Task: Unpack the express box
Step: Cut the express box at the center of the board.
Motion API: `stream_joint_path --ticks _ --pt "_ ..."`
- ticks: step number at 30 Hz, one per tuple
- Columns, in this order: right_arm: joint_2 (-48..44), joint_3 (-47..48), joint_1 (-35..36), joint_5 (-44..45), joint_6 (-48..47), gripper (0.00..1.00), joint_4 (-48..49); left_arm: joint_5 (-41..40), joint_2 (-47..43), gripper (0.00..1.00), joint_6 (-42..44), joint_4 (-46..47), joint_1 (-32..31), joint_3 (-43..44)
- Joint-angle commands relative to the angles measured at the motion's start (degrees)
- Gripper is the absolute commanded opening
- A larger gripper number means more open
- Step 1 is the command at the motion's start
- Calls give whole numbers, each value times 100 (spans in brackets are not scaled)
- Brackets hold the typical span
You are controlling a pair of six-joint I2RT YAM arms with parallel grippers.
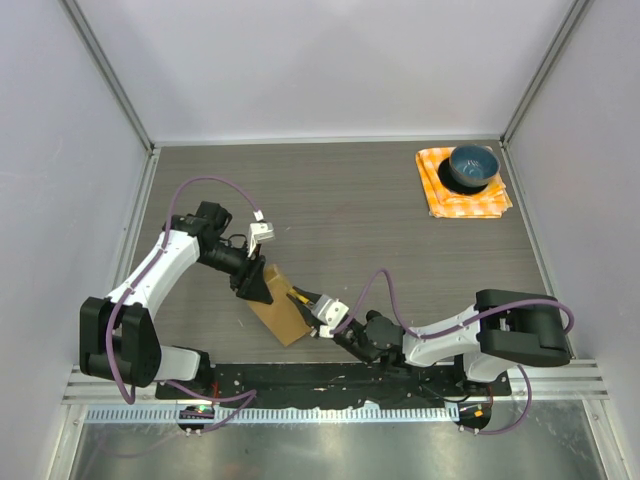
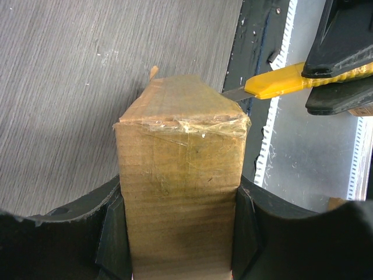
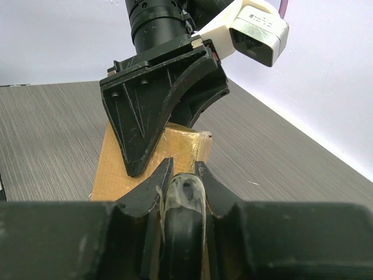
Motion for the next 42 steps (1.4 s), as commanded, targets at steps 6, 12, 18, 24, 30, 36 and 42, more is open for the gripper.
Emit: stream_joint_path --ticks 6,12,18,24,30,36,42 --pt "466 186 -118 163 -141 1 1531 -224 -105 25 423 -157 10 -4" --pt "457 -69 -109 347 60 1 1118 -250 -149 25 484 -272 10 40" --pt "352 -289 -100 602 218 1 705 -224 -140 24 528 -298 10 48" --pt "580 -306 -92 760 394 1 581 -232 -158 25 546 -316 10 40" --pt "861 -350 -65 892 632 1 529 -224 -202 24 563 -386 1 92" --pt "1169 -315 66 1199 667 1 415 -215 -254 24 555 -474 10 162" --pt "1450 -201 321 1542 440 1 204 -276 -298 24 581 -588 10 215"
